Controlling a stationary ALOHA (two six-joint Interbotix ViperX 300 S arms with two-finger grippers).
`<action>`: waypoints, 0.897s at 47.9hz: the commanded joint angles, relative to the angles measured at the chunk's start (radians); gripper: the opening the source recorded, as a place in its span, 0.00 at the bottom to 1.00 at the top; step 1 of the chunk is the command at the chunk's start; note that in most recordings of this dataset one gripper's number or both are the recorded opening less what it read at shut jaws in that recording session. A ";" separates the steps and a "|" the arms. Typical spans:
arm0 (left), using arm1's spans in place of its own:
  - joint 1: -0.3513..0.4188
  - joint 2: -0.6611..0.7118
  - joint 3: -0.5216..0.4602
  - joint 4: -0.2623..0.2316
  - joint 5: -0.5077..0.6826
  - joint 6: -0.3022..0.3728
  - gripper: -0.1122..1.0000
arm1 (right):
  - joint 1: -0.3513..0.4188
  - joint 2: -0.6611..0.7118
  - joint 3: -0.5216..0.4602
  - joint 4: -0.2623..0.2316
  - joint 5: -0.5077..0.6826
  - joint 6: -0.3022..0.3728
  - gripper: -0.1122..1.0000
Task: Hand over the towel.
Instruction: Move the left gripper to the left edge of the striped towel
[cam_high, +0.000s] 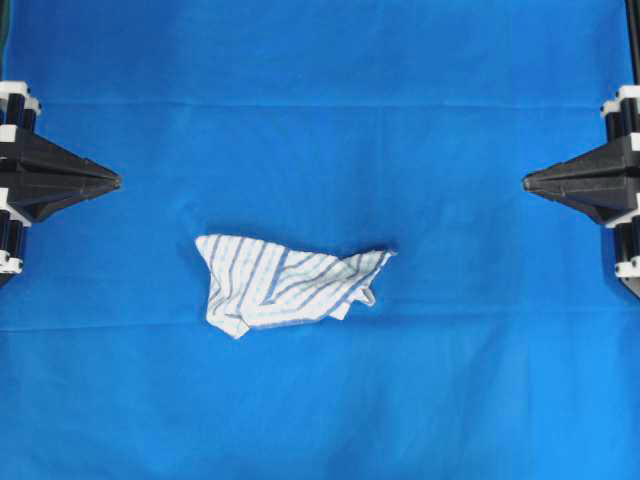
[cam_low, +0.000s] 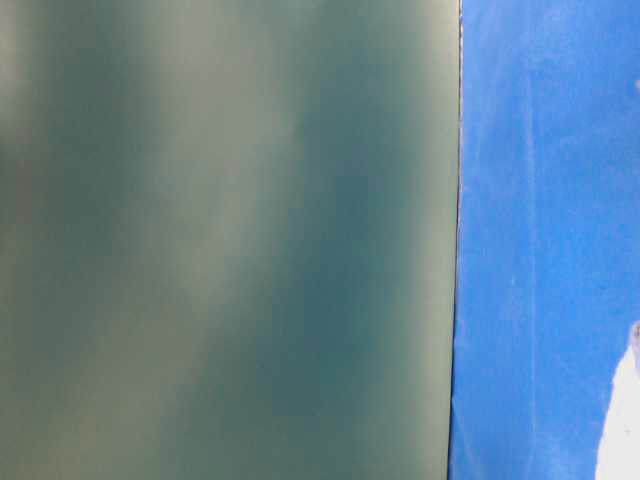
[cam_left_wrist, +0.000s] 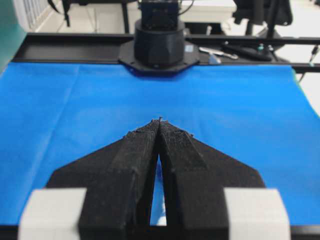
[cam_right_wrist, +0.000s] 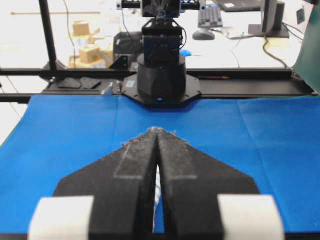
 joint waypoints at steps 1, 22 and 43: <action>0.000 0.015 -0.020 -0.028 -0.002 -0.008 0.10 | 0.002 0.008 -0.031 0.002 -0.003 0.006 0.10; -0.003 0.328 -0.130 -0.025 0.049 0.015 0.10 | 0.002 0.066 -0.049 0.005 0.035 0.014 0.10; -0.058 0.761 -0.232 -0.025 0.144 0.008 0.85 | 0.002 0.104 -0.066 0.005 0.035 0.015 0.10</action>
